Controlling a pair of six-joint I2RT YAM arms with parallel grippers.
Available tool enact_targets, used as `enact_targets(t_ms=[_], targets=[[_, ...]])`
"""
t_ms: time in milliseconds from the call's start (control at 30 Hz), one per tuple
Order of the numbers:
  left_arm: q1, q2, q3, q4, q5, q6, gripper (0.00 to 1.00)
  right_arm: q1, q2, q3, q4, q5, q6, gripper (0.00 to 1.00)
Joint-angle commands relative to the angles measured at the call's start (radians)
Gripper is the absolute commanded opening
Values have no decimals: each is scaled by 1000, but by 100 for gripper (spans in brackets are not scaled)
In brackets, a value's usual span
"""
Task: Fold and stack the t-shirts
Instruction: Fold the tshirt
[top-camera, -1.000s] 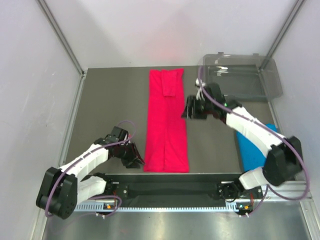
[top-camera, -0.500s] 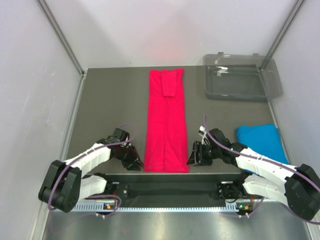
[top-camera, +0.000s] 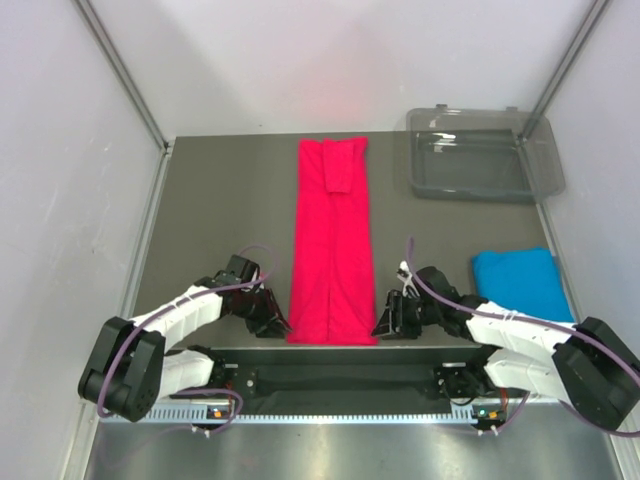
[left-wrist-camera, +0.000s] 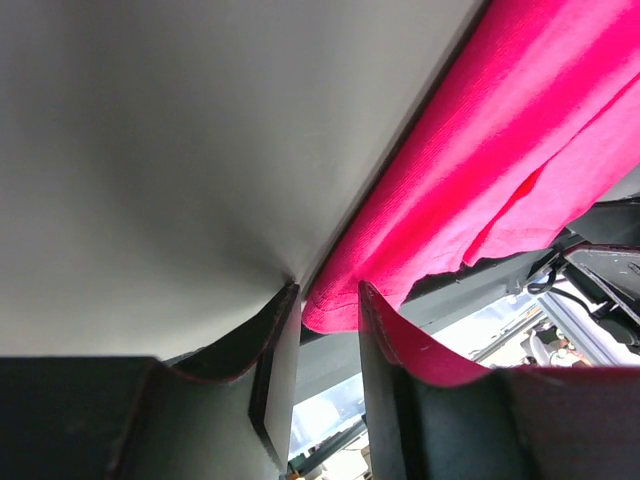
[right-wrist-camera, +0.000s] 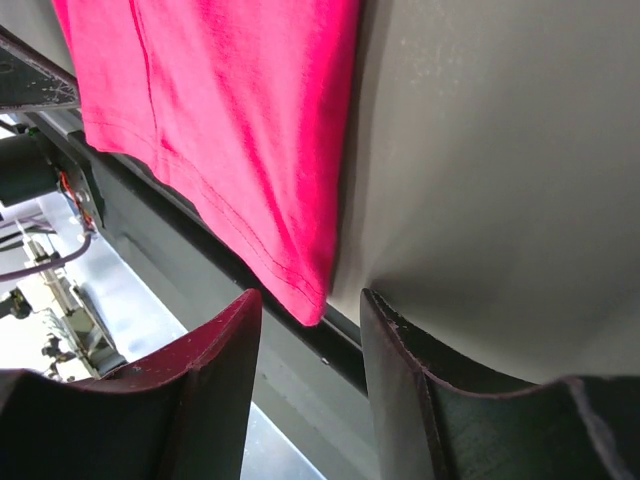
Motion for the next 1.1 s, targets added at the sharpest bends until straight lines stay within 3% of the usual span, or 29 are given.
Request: enact_targets(t_ms=[0, 433, 533, 667, 700, 867, 967, 1000, 1067], targets=[[4, -21, -9, 49, -1, 19, 36, 16, 25, 5, 73, -17, 5, 45], [2, 20, -41, 78, 22, 48, 36, 17, 88, -37, 191, -52, 30, 44], [2, 22, -55, 90, 31, 47, 32, 17, 97, -41, 199, -55, 31, 44], [2, 3, -73, 104, 39, 25, 16, 16, 101, -54, 214, -61, 38, 43], [2, -3, -75, 110, 45, 19, 10, 17, 100, -59, 222, -63, 41, 40], [2, -32, -78, 131, 59, -22, 1, 16, 98, -76, 242, -75, 54, 28], [2, -41, -72, 136, 69, -35, 0, 17, 100, -80, 253, -80, 56, 16], [2, -44, -67, 130, 71, -35, 0, 17, 98, -83, 262, -84, 56, 7], [2, -61, -44, 118, 74, -31, 0, 17, 82, -77, 264, -89, 62, 2]])
